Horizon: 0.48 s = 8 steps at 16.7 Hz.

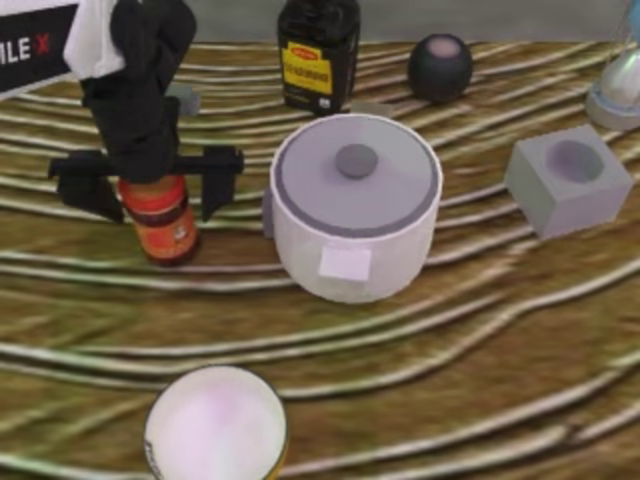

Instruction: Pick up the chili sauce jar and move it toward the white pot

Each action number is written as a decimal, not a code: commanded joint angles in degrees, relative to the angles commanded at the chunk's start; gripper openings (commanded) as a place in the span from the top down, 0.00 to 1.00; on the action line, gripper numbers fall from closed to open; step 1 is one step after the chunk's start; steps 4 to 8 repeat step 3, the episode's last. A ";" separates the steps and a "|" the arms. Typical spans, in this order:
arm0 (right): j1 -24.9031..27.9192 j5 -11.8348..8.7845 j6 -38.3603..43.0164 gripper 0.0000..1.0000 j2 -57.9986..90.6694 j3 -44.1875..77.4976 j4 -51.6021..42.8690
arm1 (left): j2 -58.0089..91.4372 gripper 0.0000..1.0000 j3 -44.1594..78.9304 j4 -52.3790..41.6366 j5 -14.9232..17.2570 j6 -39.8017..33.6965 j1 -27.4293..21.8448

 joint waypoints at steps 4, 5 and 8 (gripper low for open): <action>0.00 0.00 0.00 0.00 0.00 0.00 0.00 | 0.00 0.00 0.00 0.00 0.00 0.00 0.00; 0.00 0.00 0.00 0.00 0.00 0.00 0.00 | 0.00 0.00 0.00 0.00 0.00 0.00 0.00; 0.00 0.00 0.00 0.00 0.00 0.00 0.00 | 0.00 0.00 0.00 0.00 0.00 0.00 0.00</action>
